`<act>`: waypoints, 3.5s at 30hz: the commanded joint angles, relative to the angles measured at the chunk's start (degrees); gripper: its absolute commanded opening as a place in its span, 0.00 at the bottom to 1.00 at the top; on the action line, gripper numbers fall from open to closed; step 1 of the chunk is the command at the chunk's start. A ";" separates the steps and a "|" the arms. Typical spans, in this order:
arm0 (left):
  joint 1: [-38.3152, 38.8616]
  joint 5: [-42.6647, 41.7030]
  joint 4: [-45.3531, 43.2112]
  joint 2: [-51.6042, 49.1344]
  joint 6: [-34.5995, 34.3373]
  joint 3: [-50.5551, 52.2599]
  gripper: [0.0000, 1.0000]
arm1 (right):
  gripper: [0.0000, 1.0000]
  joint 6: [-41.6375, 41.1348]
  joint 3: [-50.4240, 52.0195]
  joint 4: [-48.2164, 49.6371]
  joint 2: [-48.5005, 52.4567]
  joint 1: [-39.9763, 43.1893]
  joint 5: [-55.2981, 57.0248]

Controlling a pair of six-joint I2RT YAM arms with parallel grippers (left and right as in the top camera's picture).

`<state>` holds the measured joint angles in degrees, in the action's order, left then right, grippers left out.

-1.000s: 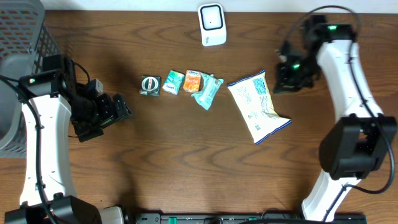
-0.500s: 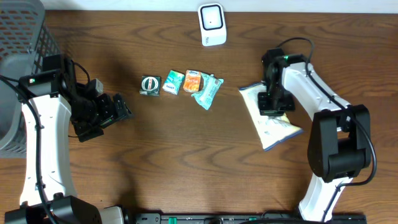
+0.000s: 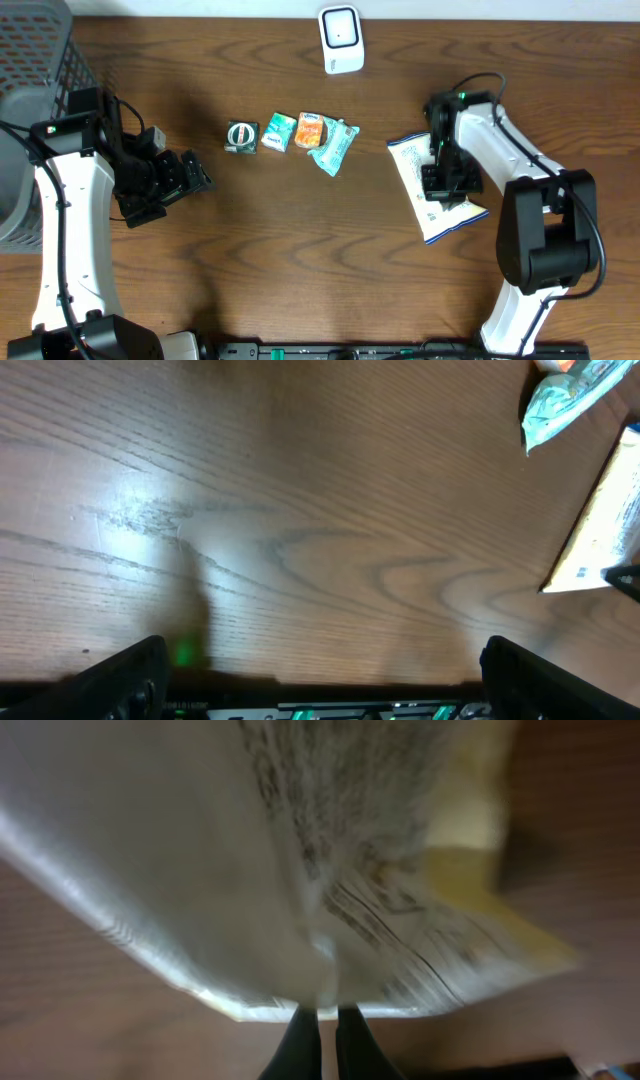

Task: Scan the item barcode
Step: 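Lower the snack bag right of the row and open the right gripper, then regrasp the snack bag's upper edge with the right gripper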

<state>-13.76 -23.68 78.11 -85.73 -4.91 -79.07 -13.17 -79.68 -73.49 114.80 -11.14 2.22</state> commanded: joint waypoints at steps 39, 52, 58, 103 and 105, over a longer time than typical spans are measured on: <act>0.09 0.13 0.22 0.02 -0.31 -0.11 0.98 | 0.03 -3.74 -15.47 14.95 -0.33 1.36 -8.83; 0.09 0.13 0.22 0.02 -0.28 -0.11 0.98 | 0.01 -0.17 0.04 11.52 -0.24 -4.04 -9.05; 0.09 0.13 0.22 0.02 -0.31 -0.11 0.98 | 0.01 -2.45 1.03 12.00 -0.55 -5.40 -11.30; 0.09 0.13 0.22 0.02 -0.28 -0.11 0.98 | 0.99 9.18 -4.92 21.88 -0.31 11.50 -22.51; 0.09 0.13 0.22 0.02 -0.28 -0.11 0.98 | 0.99 9.25 -1.42 25.44 -0.31 11.37 -24.17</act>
<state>-13.76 -23.68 78.04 -85.73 -4.91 -79.07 -5.56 -85.03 -51.00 114.50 0.25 -15.92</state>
